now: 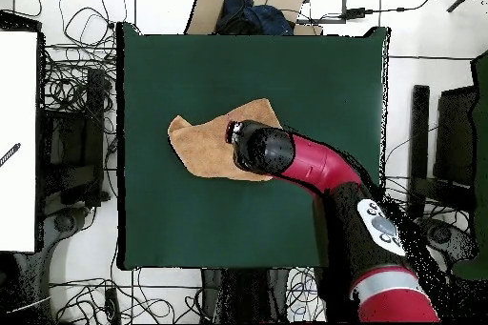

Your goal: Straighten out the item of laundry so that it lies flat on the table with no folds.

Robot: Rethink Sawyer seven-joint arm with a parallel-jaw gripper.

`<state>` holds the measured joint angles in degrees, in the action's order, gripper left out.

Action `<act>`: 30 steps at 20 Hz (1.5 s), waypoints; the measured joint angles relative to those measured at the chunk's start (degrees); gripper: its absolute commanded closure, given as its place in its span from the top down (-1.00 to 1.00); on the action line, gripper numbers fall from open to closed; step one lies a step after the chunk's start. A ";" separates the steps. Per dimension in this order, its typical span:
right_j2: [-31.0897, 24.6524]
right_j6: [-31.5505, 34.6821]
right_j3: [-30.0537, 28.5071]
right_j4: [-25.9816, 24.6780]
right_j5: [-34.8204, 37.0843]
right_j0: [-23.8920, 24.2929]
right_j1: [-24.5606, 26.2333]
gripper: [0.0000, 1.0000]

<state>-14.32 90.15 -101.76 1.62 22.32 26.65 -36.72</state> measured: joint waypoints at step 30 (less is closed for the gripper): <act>-1.59 0.00 -7.73 -3.81 -0.05 3.30 -1.93 1.00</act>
<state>-15.92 90.15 -109.49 -2.20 22.28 29.95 -38.64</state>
